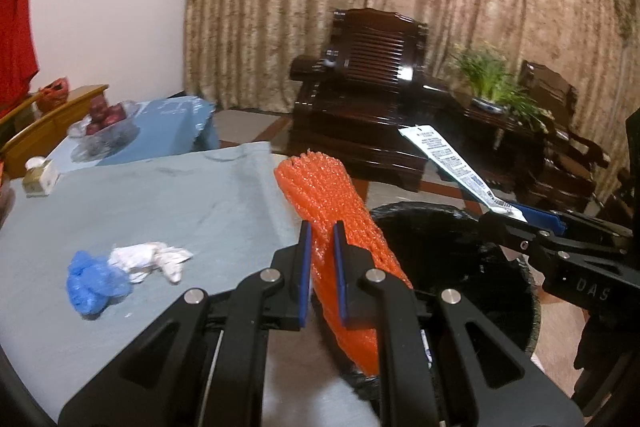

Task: Collect trash

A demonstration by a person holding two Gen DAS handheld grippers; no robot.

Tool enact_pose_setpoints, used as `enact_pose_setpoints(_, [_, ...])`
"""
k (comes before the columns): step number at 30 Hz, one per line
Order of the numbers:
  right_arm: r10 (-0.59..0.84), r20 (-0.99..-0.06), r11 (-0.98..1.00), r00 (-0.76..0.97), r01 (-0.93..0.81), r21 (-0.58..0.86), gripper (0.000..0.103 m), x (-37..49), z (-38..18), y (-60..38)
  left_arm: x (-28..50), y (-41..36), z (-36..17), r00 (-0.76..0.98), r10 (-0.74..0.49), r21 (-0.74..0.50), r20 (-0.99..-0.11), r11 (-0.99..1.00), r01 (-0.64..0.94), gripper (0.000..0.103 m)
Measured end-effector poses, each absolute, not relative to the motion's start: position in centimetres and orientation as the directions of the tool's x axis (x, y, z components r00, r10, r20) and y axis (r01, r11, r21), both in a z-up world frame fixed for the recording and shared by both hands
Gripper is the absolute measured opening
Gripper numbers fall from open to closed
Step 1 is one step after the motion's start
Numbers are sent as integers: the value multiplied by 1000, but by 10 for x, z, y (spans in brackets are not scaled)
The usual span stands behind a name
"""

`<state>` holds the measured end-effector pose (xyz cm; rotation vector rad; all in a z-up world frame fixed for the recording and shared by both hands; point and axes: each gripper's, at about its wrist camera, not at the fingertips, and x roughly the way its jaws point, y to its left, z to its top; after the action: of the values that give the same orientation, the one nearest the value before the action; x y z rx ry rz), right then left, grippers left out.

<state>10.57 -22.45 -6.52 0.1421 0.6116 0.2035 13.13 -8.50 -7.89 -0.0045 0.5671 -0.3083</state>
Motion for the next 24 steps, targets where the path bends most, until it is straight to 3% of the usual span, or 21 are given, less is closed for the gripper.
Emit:
enact_pose_setpoints(19, [101,-639,981,763,32,194,39,91,-116,-303,152,-175,-126,702,-377,-54,-604,898,436,10])
enact_pose_setpoints(22, [90,-650,980,755,47,191,40,92,-123,-309,156,-179,-133,684,-383,-67,-621,895,440,17])
enact_pose_setpoints(23, [85,-656,981,750,54,188,41,93,-125,-311,156,-179,-135,685,-376,-67,-624,899,433,23])
enact_pose_setpoints(24, [81,-661,980,746,60,188,42,93,-127,-312,158,-178,-135,685,-375,-70,-625,900,429,37])
